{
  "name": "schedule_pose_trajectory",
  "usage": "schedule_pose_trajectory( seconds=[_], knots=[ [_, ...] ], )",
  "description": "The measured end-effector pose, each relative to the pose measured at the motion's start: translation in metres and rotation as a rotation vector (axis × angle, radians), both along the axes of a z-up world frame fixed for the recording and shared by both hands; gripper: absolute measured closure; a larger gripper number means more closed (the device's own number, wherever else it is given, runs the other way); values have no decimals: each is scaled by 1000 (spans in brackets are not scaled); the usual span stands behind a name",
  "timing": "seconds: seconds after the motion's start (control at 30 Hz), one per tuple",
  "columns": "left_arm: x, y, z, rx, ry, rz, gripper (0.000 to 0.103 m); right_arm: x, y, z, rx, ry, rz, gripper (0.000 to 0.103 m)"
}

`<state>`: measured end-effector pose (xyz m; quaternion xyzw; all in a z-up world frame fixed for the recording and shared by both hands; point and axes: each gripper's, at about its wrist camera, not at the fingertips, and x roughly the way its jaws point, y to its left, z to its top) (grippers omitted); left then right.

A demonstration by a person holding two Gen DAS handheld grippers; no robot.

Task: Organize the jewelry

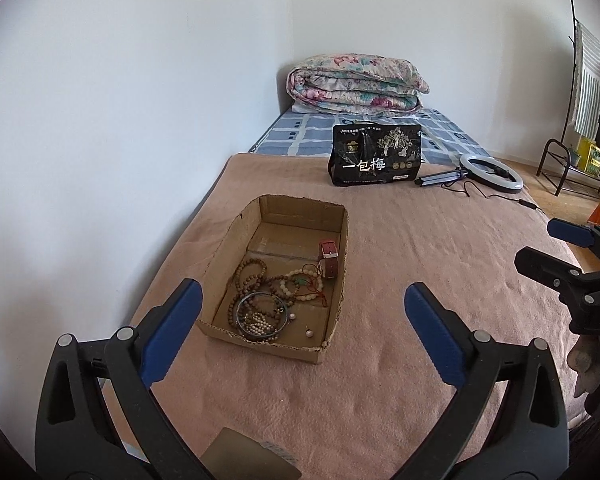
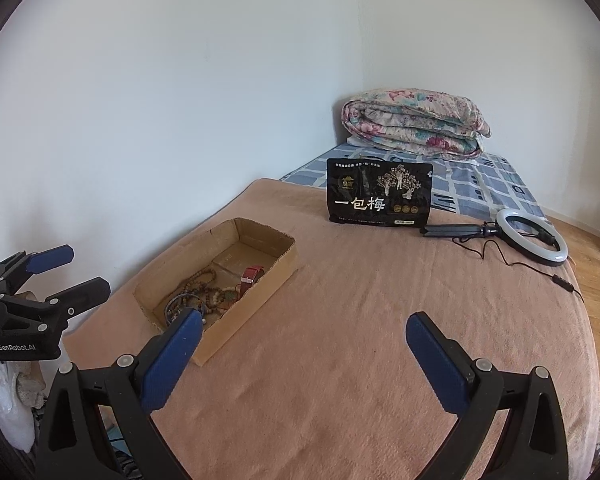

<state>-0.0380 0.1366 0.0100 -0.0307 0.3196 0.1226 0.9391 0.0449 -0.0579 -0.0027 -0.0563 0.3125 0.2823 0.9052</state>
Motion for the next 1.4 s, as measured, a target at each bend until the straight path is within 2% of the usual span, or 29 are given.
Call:
schedule_pose_trajectory(
  seconds=[0.57, 1.4],
  knots=[
    [1, -3, -2, -13, -3, 4, 0, 0, -12, -9, -6, 15, -29, 0],
    [-3, -2, -1, 15, -13, 27, 0, 2, -17, -13, 17, 40, -39, 0]
  ],
)
